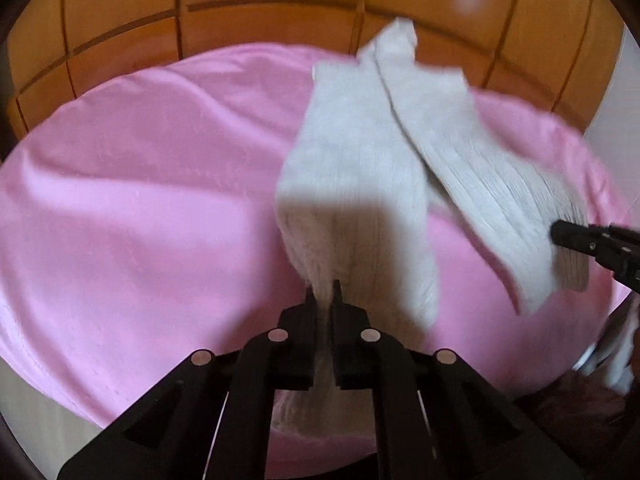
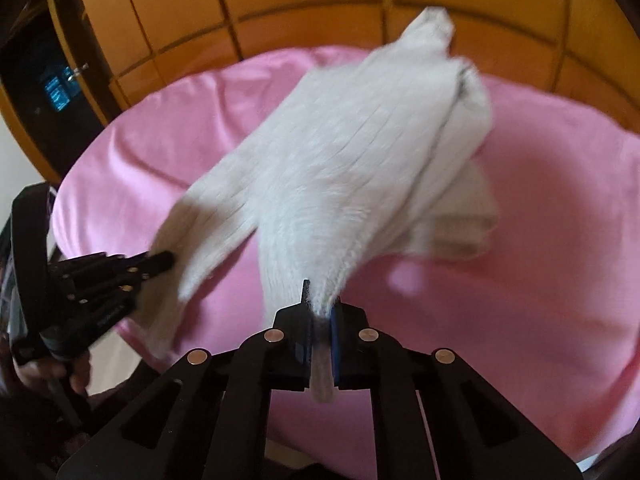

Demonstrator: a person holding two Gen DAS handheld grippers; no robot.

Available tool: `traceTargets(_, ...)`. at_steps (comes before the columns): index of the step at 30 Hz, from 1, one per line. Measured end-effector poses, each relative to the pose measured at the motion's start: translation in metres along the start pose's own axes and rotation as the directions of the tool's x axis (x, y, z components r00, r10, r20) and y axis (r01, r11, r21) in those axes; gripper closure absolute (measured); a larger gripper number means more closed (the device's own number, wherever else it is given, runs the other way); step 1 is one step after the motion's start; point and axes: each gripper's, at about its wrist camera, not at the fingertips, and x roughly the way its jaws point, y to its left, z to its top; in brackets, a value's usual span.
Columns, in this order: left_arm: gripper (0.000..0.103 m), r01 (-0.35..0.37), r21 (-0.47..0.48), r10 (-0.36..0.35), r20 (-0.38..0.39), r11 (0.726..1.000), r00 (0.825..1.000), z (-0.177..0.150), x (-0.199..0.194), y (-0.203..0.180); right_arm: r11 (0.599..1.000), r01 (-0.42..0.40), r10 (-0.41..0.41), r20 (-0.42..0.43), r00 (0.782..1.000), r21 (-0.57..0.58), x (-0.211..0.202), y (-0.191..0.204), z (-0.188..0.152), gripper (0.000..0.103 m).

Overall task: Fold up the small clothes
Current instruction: 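Grasp the sweater with the left gripper while the right gripper grasps another part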

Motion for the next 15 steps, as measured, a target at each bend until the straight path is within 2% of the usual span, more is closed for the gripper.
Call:
traceTargets(3,0.098,0.055,-0.066,-0.048,0.094,0.996,0.994,0.031,-0.026,0.020,0.994,0.091,-0.097,0.104,0.990,0.063,-0.036,-0.044,0.022,0.097)
traceTargets(6,0.098,0.057,-0.125,-0.032,0.193,0.990,0.981,0.075,-0.048,0.049,0.961,0.236,-0.262,0.194,0.946,0.148,-0.067,-0.102,0.053,0.097)
traceTargets(8,0.098,0.040,-0.176,0.004,0.246,0.984,0.969,0.114,-0.054,0.076,0.922,0.333,-0.373,0.216,0.902,0.198,-0.075,-0.140,0.072,0.097)
traceTargets(10,0.098,-0.013,-0.240,0.086,0.297,0.971,0.951,0.158,-0.058,0.106,0.858,0.434,-0.491,0.197,0.848,0.274,-0.074,-0.194,0.094,0.097)
traceTargets(11,0.098,-0.019,-0.263,0.102,0.307,0.965,0.946,0.171,-0.058,0.116,0.834,0.464,-0.526,0.182,0.830,0.298,-0.072,-0.212,0.100,0.097)
traceTargets(12,0.098,-0.050,-0.317,0.157,0.321,0.947,0.934,0.197,-0.059,0.135,0.787,0.524,-0.590,0.151,0.793,0.325,-0.067,-0.241,0.110,0.097)
traceTargets(14,0.098,-0.106,-0.381,0.240,0.324,0.919,0.915,0.232,-0.056,0.161,0.714,0.590,-0.661,0.085,0.745,0.376,-0.058,-0.283,0.123,0.097)
traceTargets(15,0.098,-0.135,-0.420,0.284,0.316,0.897,0.905,0.244,-0.053,0.171,0.664,0.625,-0.698,0.039,0.715,0.411,-0.053,-0.312,0.129,0.098)
